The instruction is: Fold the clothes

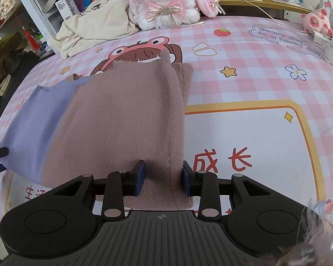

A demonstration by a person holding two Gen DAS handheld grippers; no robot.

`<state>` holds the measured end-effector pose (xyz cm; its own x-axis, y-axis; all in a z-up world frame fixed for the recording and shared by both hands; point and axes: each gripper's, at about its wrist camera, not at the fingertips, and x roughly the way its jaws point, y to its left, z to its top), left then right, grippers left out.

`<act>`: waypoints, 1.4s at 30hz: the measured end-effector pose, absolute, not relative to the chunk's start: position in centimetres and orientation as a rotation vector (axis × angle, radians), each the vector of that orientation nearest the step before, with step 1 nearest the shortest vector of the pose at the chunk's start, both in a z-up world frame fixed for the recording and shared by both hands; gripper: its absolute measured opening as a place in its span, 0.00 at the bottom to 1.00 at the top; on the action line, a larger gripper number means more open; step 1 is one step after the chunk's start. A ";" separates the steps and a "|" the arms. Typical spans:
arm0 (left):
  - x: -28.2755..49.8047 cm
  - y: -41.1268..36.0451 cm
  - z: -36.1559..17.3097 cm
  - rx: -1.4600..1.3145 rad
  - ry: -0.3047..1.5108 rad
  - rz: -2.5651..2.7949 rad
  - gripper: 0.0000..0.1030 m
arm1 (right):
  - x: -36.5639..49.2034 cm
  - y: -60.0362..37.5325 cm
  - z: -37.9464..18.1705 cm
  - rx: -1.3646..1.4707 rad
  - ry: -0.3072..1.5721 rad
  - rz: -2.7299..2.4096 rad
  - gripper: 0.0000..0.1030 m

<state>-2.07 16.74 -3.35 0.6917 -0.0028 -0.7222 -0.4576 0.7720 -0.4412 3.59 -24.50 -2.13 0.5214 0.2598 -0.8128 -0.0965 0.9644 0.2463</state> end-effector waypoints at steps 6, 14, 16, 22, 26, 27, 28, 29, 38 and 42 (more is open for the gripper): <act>-2.0 17.4 -3.7 -0.831 0.707 0.370 0.53 | 4.0 -24.6 -2.0 0.182 1.023 0.219 0.31; -2.0 17.5 -3.9 -0.874 0.685 0.368 0.51 | 4.1 -24.4 -1.9 0.157 1.035 0.228 0.31; -2.1 17.5 -3.9 -0.871 0.680 0.364 0.51 | 4.1 -24.3 -1.9 0.152 1.034 0.231 0.32; -2.0 17.2 -3.8 -0.856 0.682 0.370 0.51 | 4.1 -24.1 -1.8 0.138 1.035 0.236 0.33; -1.9 17.5 -4.0 -0.878 0.682 0.356 0.39 | 4.2 -23.8 -1.8 0.118 1.041 0.236 0.32; -1.9 17.6 -4.1 -0.886 0.682 0.351 0.36 | 4.2 -23.6 -1.8 0.113 1.042 0.236 0.32; -1.9 17.7 -4.1 -0.894 0.682 0.347 0.36 | 4.3 -23.5 -1.8 0.109 1.043 0.238 0.32; -1.9 17.8 -4.2 -0.901 0.682 0.343 0.33 | 4.3 -23.3 -1.8 0.104 1.042 0.239 0.32; -2.6 16.5 -0.5 -0.711 0.572 0.169 0.13 | 4.3 -22.4 -1.8 0.105 1.037 0.247 0.32; -2.6 16.4 0.7 -0.649 0.550 0.101 0.14 | 4.4 -21.5 -1.9 0.092 1.039 0.272 0.32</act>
<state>-2.56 16.42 0.70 0.8528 -0.0792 -0.5161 -0.2566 0.7973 -0.5463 4.39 -21.46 -1.87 0.4767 0.2654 -0.8381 -0.1787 0.9627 0.2032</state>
